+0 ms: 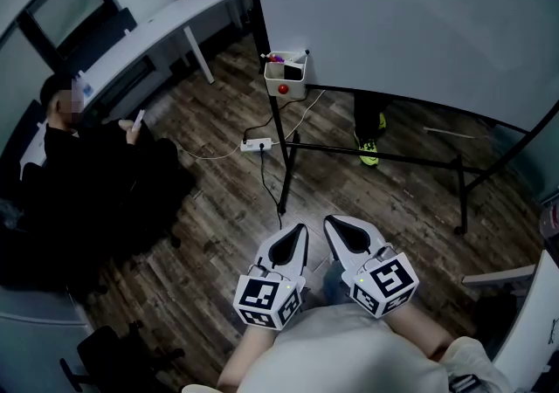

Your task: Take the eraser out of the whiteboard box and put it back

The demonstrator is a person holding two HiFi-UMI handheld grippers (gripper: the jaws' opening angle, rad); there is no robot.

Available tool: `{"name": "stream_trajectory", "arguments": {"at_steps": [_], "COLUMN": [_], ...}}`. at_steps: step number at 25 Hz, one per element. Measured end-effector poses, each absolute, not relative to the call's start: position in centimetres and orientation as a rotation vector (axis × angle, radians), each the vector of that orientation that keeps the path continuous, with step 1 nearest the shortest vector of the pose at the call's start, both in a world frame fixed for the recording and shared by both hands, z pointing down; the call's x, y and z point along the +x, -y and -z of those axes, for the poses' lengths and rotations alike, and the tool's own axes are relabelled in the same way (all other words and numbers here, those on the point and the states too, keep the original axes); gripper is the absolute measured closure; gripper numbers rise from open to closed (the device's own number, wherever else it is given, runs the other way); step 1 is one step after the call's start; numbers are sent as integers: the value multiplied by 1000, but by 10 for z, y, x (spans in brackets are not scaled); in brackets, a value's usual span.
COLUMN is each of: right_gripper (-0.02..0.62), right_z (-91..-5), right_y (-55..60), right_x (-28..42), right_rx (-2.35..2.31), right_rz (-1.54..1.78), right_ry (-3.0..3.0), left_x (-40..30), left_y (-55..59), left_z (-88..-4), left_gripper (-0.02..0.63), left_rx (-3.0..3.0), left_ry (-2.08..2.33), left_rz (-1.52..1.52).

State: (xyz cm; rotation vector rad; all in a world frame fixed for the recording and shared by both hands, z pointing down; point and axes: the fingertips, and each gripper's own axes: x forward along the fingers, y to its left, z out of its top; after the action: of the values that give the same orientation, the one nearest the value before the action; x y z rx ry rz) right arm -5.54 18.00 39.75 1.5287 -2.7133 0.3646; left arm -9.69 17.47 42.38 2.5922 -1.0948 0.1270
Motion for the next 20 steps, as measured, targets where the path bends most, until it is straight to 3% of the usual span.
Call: {"name": "stream_trajectory", "arguments": {"at_steps": [20], "right_gripper": [591], "right_z": [-388], "right_y": [-42], "right_x": [13], "right_rx": [1391], "right_rz": [-301], "right_ry": [2759], "left_x": [-36], "left_y": [-38], "left_z": [-412], "left_gripper": [604], "left_rx": [2528], "left_ry": [1255], "left_rz": [-96]}}
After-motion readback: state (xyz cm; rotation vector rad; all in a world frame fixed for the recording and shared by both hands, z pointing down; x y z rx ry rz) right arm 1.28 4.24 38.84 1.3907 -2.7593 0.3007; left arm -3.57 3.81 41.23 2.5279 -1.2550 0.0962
